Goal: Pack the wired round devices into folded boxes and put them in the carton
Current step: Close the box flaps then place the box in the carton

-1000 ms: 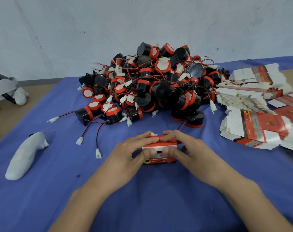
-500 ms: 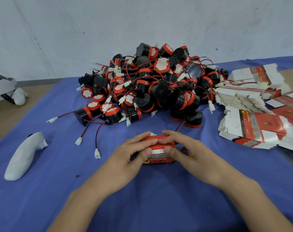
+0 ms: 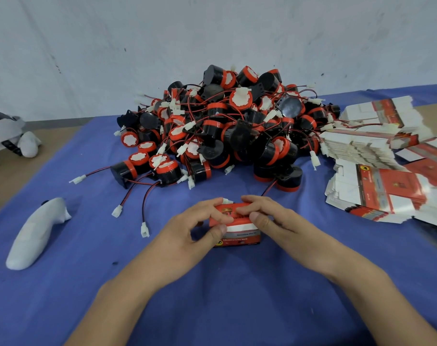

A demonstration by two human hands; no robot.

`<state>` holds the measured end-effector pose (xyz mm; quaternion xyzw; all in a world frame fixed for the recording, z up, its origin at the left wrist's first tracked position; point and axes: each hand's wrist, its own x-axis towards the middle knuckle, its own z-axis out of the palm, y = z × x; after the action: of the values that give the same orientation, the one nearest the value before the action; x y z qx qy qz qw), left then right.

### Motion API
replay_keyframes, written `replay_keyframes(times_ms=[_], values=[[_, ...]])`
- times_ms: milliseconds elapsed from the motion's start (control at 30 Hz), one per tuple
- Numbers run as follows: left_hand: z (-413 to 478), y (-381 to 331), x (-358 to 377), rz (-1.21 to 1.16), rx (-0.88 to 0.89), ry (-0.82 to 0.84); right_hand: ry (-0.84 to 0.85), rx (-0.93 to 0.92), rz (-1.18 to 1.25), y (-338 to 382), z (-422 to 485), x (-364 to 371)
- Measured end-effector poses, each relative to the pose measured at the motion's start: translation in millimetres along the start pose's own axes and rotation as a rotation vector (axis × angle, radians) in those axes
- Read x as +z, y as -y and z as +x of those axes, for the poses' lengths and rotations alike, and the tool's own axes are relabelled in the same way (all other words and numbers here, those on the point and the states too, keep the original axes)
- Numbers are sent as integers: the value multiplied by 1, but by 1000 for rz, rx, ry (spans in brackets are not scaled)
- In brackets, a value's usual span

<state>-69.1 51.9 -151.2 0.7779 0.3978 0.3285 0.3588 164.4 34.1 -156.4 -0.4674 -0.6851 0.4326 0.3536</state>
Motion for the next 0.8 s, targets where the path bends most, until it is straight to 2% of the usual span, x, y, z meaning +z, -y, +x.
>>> replay_keyframes(times_ms=[133, 233, 300, 400, 533, 600, 800], values=[[2, -1, 1, 14, 8, -2, -4, -28, 16, 0, 1, 2], [2, 0, 3, 52, -4, -17, -18, -64, -67, -1, 0, 0], [2, 1, 3, 69, -10, -18, -69, -137, -238, 0, -3, -1], [3, 1, 2, 65, 0, -10, -245, -270, -602, 0, -6, 5], [3, 1, 3, 49, -15, -20, -354, -403, -777, 2, -6, 12], [3, 3, 3, 54, -12, -29, -383, -429, -803, 2, -7, 14], [0, 7, 3, 48, 36, -32, -296, -327, -706, 1, -14, 8]])
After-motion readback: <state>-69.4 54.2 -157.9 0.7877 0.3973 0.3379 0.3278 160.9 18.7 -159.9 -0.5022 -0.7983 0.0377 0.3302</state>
